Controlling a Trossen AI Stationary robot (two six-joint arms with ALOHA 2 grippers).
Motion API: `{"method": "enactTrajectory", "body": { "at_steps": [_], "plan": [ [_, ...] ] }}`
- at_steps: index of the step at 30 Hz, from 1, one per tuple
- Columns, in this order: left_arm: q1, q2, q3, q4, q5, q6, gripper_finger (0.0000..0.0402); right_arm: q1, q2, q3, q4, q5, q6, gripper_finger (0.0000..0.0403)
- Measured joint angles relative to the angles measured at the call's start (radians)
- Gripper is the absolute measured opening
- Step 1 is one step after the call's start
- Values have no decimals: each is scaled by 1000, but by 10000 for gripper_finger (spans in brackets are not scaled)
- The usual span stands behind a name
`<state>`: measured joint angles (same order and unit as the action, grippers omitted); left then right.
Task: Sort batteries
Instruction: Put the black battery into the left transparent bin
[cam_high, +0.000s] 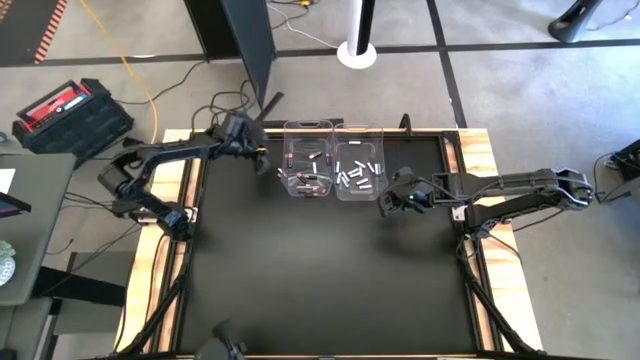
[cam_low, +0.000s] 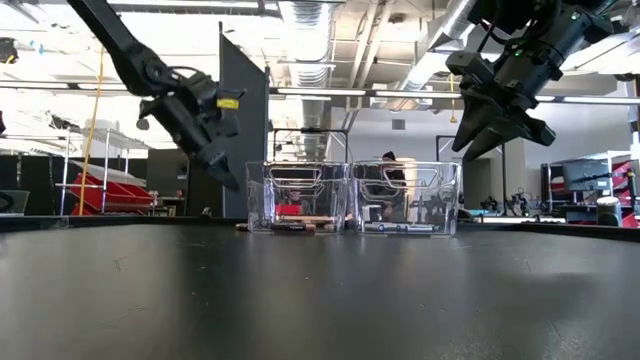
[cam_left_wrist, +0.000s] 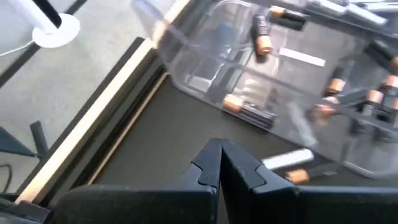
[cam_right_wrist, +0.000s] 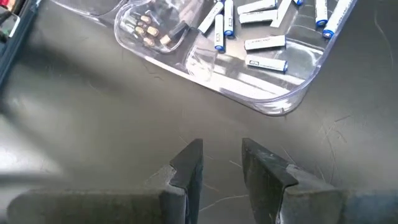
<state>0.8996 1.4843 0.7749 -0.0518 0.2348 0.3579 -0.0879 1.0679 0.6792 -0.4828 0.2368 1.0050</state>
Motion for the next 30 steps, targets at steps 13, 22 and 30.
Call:
{"method": "enactTrajectory", "body": {
  "at_steps": [13,22,30],
  "plan": [
    [10,302,71,86,212,-87,0,0,0,0,-3,0,16,127],
    [-16,304,82,-40,214,-51,0,0,0,0,-3,0,17,127],
    [-122,280,76,-173,179,42,0,0,0,0,-3,0,8,127]
  ]
}}
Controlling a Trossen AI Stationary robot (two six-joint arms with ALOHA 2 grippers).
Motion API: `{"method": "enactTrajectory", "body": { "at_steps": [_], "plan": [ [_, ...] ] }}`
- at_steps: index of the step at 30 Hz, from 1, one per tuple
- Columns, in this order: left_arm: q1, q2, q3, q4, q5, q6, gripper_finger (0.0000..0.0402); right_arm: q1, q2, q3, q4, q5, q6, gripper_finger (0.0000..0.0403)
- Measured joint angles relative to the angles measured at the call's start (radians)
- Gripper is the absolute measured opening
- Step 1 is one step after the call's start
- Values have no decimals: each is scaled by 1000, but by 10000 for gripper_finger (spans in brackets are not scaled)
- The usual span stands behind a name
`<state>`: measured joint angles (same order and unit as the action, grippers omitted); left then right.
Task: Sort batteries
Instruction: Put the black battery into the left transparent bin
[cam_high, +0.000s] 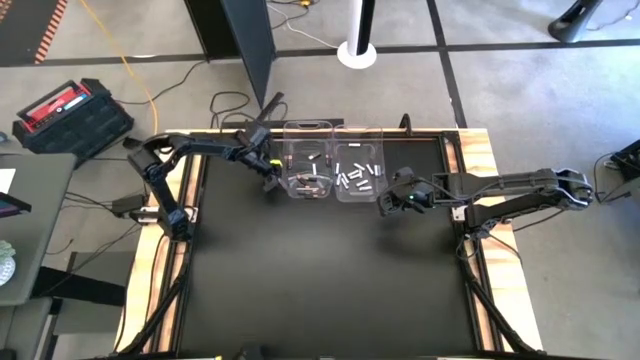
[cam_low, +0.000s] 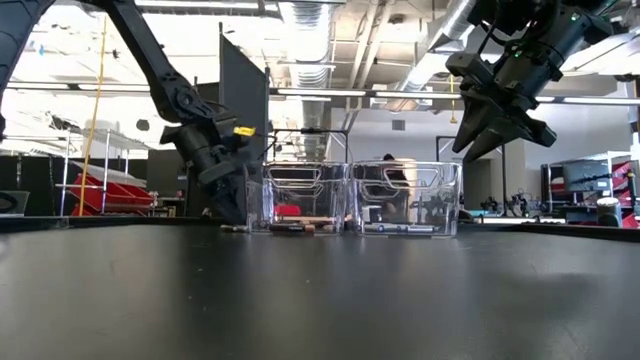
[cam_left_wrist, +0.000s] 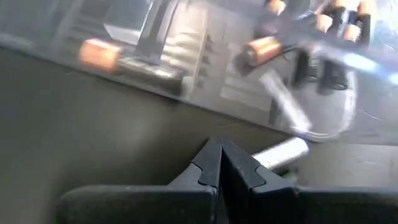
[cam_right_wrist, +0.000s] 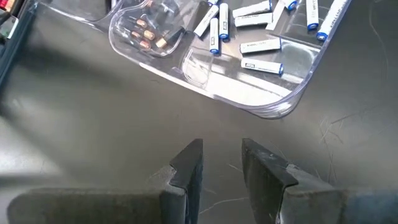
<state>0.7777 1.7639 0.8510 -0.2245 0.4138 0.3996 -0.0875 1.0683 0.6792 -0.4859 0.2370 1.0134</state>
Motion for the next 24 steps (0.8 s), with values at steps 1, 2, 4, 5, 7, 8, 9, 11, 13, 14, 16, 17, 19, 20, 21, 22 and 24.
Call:
{"method": "enactTrajectory", "body": {
  "at_steps": [1,2,4,5,7,8,9,11,13,14,16,17,19,20,21,22,24],
  "plan": [
    [-15,-1,0,-11,-10,-2,0,0,0,0,0,0,0,127],
    [-28,-3,0,-23,-20,-6,0,0,0,0,0,0,0,127],
    [-51,-10,0,-50,-26,-18,0,1,0,0,0,0,0,127],
    [-62,-16,1,-68,-29,-24,0,1,0,0,0,0,0,127],
    [-81,-33,-2,-115,-32,-36,0,1,0,0,0,0,0,127],
    [-90,-45,-2,-143,-37,-41,0,2,0,0,0,0,0,127],
    [-97,-60,-3,-170,-41,-42,0,2,0,0,0,0,0,127],
    [-106,-91,-5,-232,-46,-40,0,2,0,0,0,0,0,127],
    [-117,-119,-7,-300,-54,-31,0,2,0,0,0,0,0,127],
    [-123,-135,-7,-340,-57,-18,0,2,0,0,0,0,0,127],
    [-135,-167,-9,-417,-58,4,0,2,0,0,0,0,0,127],
    [-139,-182,-9,-443,-58,8,0,2,0,0,0,0,0,127],
    [-140,-217,-9,-476,-71,5,0,2,0,0,0,0,-1,127],
    [-139,-236,-9,-481,-83,-5,0,2,0,0,0,0,-1,127],
    [-138,-258,-9,-478,-94,-17,0,2,0,0,0,0,-2,127],
    [-138,-285,-9,-471,-111,-33,0,2,0,0,0,0,-2,127],
    [-137,-338,-7,-457,-164,-95,0,2,0,0,0,0,-2,127]
  ]
}}
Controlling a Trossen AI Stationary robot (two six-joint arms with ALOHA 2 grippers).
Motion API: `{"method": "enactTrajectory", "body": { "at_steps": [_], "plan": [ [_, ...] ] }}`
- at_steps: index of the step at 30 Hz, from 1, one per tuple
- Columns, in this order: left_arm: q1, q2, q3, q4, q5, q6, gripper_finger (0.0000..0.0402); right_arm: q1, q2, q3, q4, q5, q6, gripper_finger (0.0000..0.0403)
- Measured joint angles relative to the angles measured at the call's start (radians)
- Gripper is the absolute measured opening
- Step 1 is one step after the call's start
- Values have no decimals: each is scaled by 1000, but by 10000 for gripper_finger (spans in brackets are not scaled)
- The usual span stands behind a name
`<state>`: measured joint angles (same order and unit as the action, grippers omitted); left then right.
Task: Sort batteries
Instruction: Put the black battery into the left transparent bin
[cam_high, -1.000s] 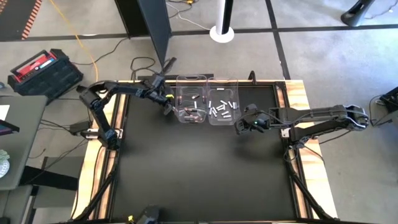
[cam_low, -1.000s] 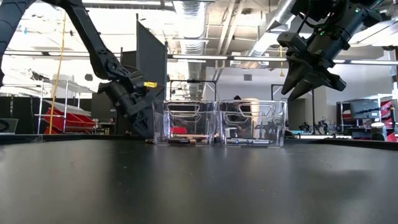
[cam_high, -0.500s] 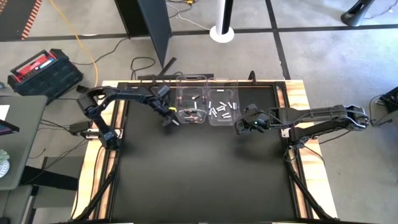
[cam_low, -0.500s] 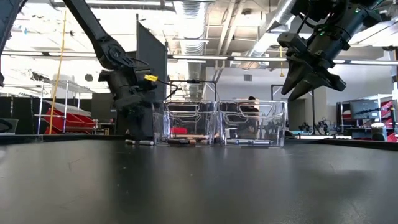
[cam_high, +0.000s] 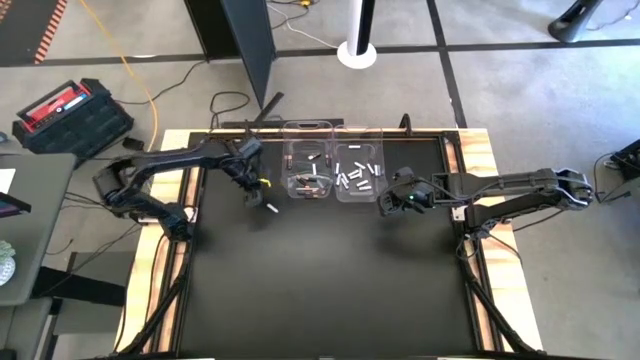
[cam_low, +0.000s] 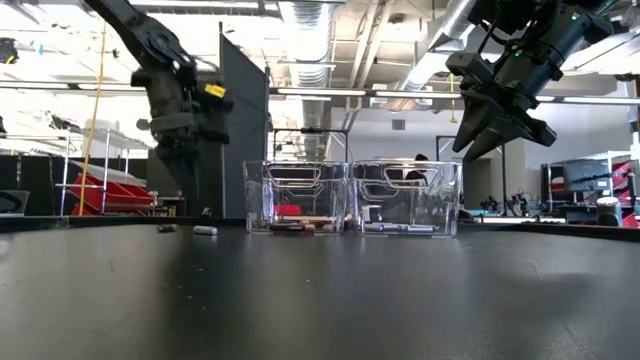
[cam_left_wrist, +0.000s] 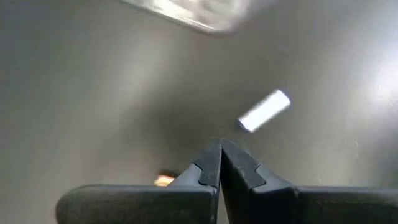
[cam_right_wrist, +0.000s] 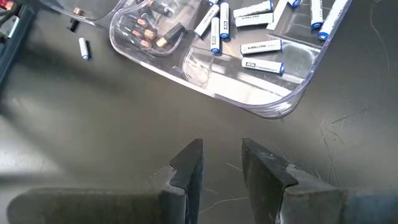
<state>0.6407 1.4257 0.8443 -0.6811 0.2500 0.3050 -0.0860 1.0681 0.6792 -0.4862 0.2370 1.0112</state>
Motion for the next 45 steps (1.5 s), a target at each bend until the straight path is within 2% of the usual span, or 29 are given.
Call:
{"method": "enactTrajectory", "body": {
  "at_steps": [3,7,10,14,21,24,29,33,38,45],
  "plan": [
    [2,-76,0,-1,-131,-143,0,0,0,0,0,0,-2,127],
    [3,-147,0,-5,-323,-415,0,0,0,0,0,0,-2,127],
    [9,-155,1,-28,-406,-516,10,-1,0,0,0,0,-2,127],
    [28,-135,2,-90,-412,-600,49,-1,0,0,0,0,-2,127],
    [39,-39,2,-172,-412,-747,148,-1,0,0,0,0,-43,127],
    [37,1,2,-206,-389,-810,174,-1,0,0,0,0,-54,127],
    [32,50,-9,-291,-400,-922,184,0,0,0,0,0,-94,127],
    [30,51,-70,-281,-385,-990,185,0,0,0,-2,0,-104,127],
    [15,47,-136,-189,-331,-1037,185,0,0,0,-9,-1,-123,127],
    [9,32,-129,-183,-352,-1037,185,0,0,0,-9,-1,-129,127]
  ]
}}
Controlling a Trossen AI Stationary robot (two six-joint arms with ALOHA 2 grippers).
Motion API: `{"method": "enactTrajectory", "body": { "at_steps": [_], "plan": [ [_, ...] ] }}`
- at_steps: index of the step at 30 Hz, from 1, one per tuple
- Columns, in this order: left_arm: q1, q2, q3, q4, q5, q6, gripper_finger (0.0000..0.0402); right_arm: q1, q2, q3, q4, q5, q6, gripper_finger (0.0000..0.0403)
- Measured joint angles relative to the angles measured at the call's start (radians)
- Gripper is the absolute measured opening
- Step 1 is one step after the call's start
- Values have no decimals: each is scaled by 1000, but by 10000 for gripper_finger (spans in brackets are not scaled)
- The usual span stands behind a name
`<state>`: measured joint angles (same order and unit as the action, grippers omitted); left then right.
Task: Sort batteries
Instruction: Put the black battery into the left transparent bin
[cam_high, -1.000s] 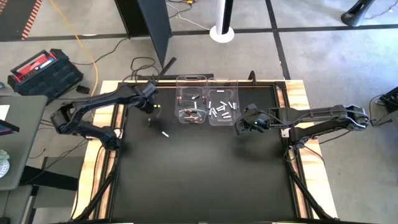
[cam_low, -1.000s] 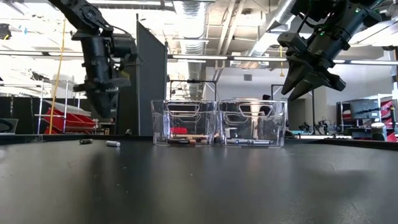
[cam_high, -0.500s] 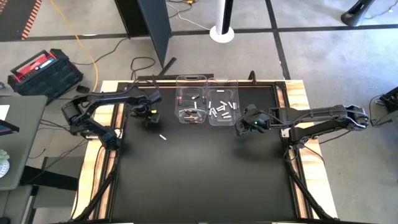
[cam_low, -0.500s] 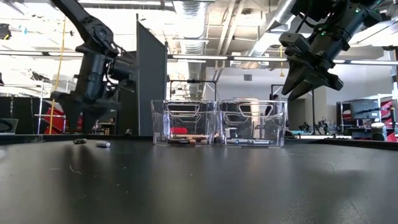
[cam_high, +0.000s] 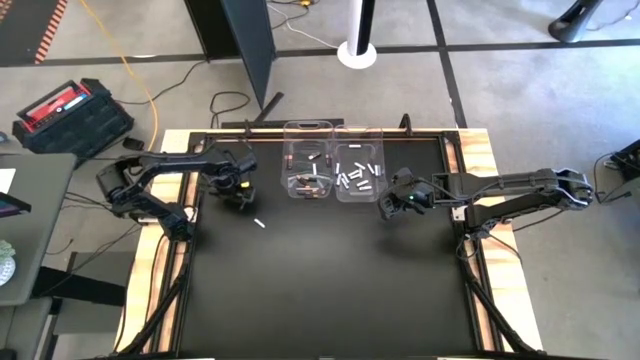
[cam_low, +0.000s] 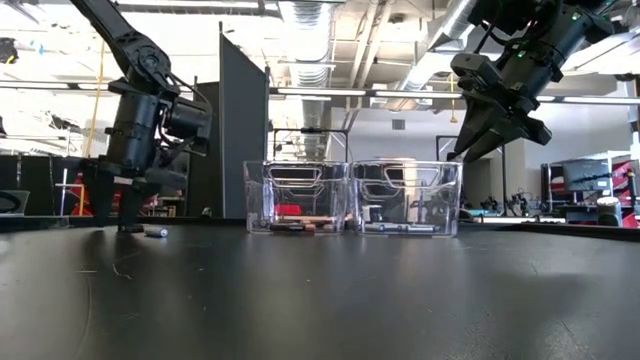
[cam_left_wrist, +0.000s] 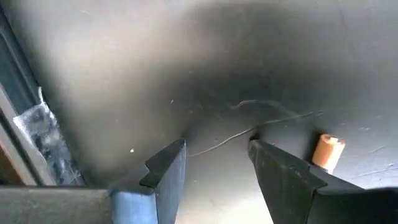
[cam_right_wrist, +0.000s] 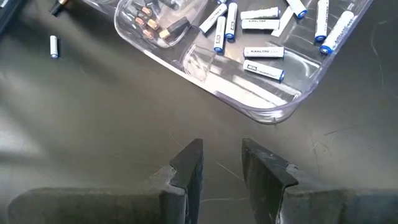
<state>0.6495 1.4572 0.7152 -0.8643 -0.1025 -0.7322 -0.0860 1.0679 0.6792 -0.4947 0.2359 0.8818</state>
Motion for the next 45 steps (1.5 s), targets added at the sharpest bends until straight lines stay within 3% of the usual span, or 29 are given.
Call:
{"method": "enactTrajectory", "body": {
  "at_steps": [7,14,31,45],
  "plan": [
    [-10,-93,31,21,-25,-7,185,0,0,0,1,0,0,127],
    [-100,-163,49,42,-2,-24,185,0,0,0,2,-1,6,127],
    [-289,31,50,165,35,-123,185,0,0,0,1,-3,0,127],
    [-300,77,52,159,35,-171,185,0,0,0,1,-9,0,127]
  ]
}}
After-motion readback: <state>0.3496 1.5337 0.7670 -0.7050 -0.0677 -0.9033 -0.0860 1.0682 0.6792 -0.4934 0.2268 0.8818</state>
